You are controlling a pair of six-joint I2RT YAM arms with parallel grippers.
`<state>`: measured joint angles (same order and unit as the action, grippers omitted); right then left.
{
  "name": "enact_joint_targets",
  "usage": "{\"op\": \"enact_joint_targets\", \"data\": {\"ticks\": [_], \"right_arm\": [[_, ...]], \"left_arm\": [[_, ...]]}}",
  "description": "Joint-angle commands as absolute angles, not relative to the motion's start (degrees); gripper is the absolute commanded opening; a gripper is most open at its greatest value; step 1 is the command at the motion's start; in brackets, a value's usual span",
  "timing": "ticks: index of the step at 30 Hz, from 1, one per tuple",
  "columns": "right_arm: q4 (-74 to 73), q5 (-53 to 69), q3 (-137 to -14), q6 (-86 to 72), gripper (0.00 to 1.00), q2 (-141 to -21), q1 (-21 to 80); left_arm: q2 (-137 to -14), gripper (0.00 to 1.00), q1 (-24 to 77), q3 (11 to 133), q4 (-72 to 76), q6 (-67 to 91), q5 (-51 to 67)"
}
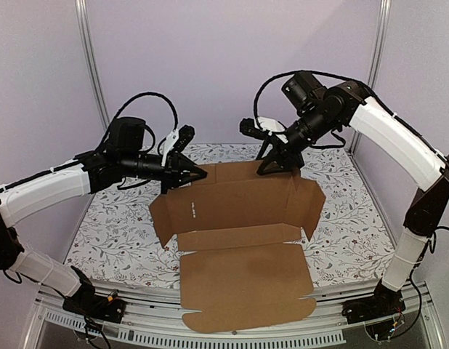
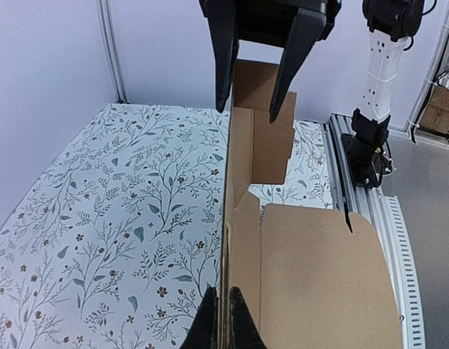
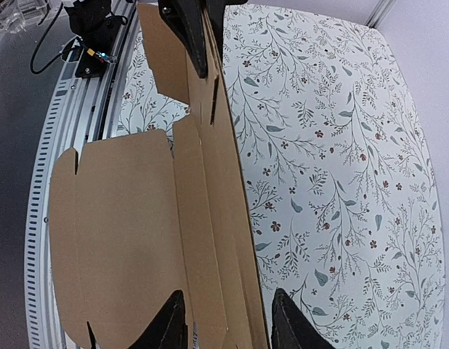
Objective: Fold the paper box
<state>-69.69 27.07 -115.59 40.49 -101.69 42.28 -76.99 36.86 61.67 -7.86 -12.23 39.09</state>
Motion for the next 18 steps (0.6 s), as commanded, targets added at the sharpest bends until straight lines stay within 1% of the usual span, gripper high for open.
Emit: {"op": "enact_joint_targets", "data": {"ticks": [1, 2, 4, 8, 10, 13, 14, 17, 18], "right_arm": [[-74.8, 20.7, -120.8, 39.0, 0.31, -106.2, 43.7], [-75.3, 20.2, -121.6, 39.0, 0.27, -106.9, 44.0], [-75.7, 19.5, -122.0, 39.6, 0.24, -107.4, 44.3], [-76.0, 18.1, -122.1, 40.2, 0.24, -107.5, 45.3], [-76.4, 17.5, -122.1, 40.5, 0.23, -108.0, 45.6], [-76.3, 17.1, -122.1, 40.6, 0.12, -109.0, 46.0], [-76.0, 17.1, -122.1, 40.4, 0.09, -109.1, 46.0], [-75.3, 16.2, -122.1, 40.0, 0.01, -108.9, 46.0], [-75.1, 15.6, -122.1, 40.0, 0.00, -108.3, 46.0]], "left_arm": [[-76.6, 0.00, 37.8, 63.1, -8.7, -13.8, 37.2], [-76.6, 0.00, 37.9, 63.1, -8.8, -14.0, 37.0], [-76.4, 0.02, 38.0, 63.2, -8.9, -14.1, 36.8], [-75.8, 0.03, 38.0, 63.0, -8.9, -14.6, 36.4], [-75.4, 0.03, 38.0, 63.1, -8.9, -14.7, 36.3], [-75.1, 0.04, 38.0, 63.1, -9.0, -14.7, 35.8], [-75.0, 0.08, 38.0, 63.1, -9.0, -14.7, 35.1], [-74.0, 0.33, 38.0, 62.8, -8.9, -14.8, 32.4], [-73.0, 0.39, 38.0, 62.5, -8.5, -14.7, 30.7]]}}
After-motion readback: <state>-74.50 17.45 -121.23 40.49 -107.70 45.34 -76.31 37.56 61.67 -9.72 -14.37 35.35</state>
